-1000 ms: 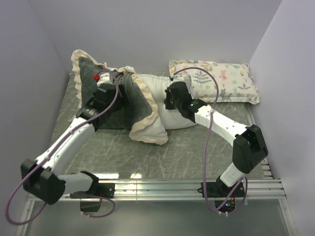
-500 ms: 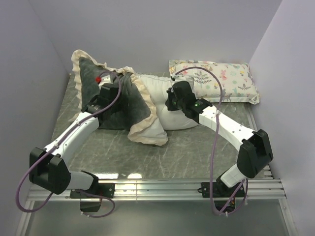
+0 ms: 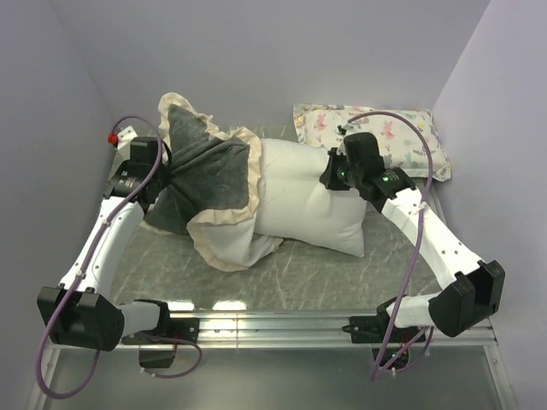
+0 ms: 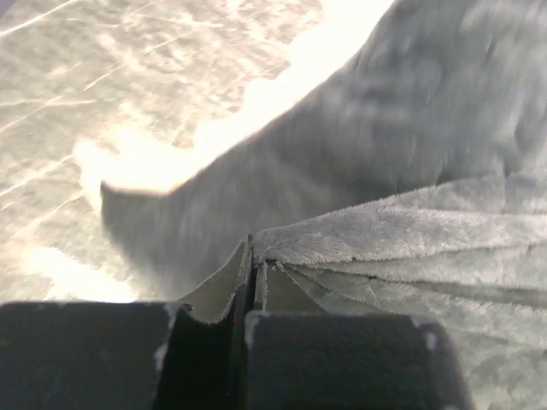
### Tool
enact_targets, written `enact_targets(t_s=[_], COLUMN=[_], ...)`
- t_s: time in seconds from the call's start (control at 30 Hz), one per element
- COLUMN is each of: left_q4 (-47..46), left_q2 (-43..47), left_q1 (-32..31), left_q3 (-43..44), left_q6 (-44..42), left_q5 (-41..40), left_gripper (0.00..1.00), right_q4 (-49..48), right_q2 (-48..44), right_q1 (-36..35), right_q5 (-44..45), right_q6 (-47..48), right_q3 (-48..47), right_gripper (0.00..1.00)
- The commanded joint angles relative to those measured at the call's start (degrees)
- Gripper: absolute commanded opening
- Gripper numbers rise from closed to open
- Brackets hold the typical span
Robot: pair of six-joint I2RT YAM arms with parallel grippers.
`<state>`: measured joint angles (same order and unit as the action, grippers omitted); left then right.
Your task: Remove the pillowcase from the pillow
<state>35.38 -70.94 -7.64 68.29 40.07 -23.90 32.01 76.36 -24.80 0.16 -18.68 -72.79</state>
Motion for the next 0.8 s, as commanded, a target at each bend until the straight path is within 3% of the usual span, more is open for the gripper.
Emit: enact_targets(t_s=[0.0,0.1,0.2,0.3,0.4,0.47,0.5,0.6,0.7,0.77], left_q4=[2.68,1.19,-3.88,-5.22,-9.86,-11.38,-11.82,-11.82,-11.03,-10.94], left_q2=[3.17,4.4,3.01,-5.14,-8.68,-9.3,-9.66,-9.83,-9.31,-8.69], left_q1=[4.64,9.12,11.51,11.42,11.42,10.72,10.37,9.22,8.52,8.17], left_q3=[1.06,-0.95,-4.55,-6.67,-10.53,-12.12,-12.83,-12.49,-11.69,-11.6], left_q6=[0.88,1.06,-1.13,-0.79,-0.61,0.0,0.18,0.44,0.27,0.44], left_q5=[-12.13,-10.12,-3.02,3.14,9.91,11.76,11.77,11.68,11.42,11.68], left_gripper=[0.0,0.0,0.0,0.0,0.0,0.0,0.0,0.0,0.01,0.01], right_q4=[3.23,2.97,2.45,0.78,-0.11,-0.54,-0.81,-0.29,1.74,1.39], right_q2=[-4.28,-4.64,-4.02,-3.32,-2.44,-2.88,-3.32,-4.55,-3.94,-3.41], right_q1=[4.93,8.0,9.94,9.07,5.56,3.19,-0.04,-7.42,-13.24,-16.5], right_q5=[5.81,4.76,2.74,-2.16,-0.61,2.79,4.74,11.07,18.97,16.99], right_q6=[1.28,1.45,1.54,1.45,1.97,2.15,2.15,2.24,2.5,2.59], right_q3=[-4.72,-4.11,-3.32,-1.22,0.02,0.37,0.46,-1.11,-3.66,-3.67], right_gripper=[0.0,0.0,0.0,0.0,0.02,0.18,0.41,0.66,0.74,0.75])
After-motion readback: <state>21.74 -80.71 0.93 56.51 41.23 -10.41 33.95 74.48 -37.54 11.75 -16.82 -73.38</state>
